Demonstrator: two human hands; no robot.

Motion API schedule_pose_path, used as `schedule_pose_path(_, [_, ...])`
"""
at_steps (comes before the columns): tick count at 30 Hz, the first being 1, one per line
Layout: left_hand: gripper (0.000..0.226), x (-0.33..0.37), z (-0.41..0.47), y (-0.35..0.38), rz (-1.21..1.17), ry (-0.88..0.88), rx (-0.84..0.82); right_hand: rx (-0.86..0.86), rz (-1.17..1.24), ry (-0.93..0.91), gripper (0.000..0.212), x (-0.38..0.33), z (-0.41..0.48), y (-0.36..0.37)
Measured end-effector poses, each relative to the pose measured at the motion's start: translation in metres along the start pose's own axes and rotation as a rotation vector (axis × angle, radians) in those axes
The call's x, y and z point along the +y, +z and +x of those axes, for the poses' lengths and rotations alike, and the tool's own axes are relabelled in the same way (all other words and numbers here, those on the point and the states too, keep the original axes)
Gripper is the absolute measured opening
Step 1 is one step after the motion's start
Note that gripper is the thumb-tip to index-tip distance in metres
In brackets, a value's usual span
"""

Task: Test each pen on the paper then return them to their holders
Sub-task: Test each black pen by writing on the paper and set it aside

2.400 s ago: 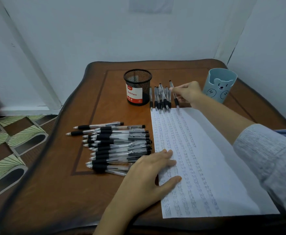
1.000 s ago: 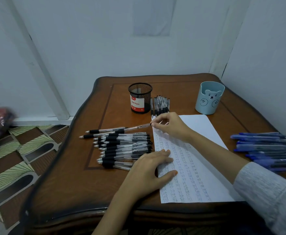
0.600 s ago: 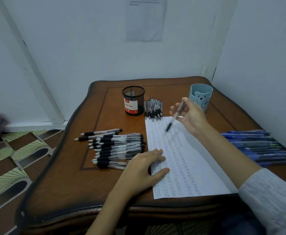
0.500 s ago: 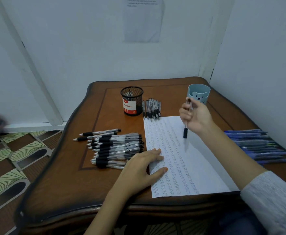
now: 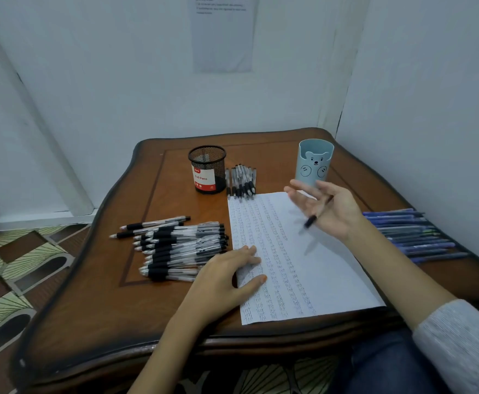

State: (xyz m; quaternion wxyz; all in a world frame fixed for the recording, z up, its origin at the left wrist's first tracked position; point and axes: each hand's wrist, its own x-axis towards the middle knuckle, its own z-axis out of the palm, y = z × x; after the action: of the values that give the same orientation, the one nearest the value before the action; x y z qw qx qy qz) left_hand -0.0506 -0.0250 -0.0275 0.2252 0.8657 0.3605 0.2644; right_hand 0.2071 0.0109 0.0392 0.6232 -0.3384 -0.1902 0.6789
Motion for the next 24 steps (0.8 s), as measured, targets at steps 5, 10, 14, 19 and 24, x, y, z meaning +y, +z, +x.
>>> schedule_pose_path(5, [0.049,0.0,0.0,0.0,0.007,-0.004,-0.006,0.084,-0.153,0.088,0.056,0.006,-0.003,-0.012])
schedule_pose_path(10, [0.051,0.0,-0.001,0.0,0.007,-0.004,-0.007,0.157,-0.321,-0.026,0.031,0.018,0.001,-0.015])
schedule_pose_path(14, [0.052,0.0,-0.001,0.0,0.009,-0.01,-0.004,0.236,-0.271,-0.131,0.032,0.03,0.004,-0.014])
schedule_pose_path(19, [0.053,-0.001,0.0,0.0,0.012,-0.016,0.002,0.28,-0.634,-0.248,0.033,0.04,0.003,-0.009])
schedule_pose_path(24, [0.054,-0.001,0.0,0.001,0.029,-0.017,-0.001,0.269,-0.952,-0.451,0.046,0.051,0.002,-0.015])
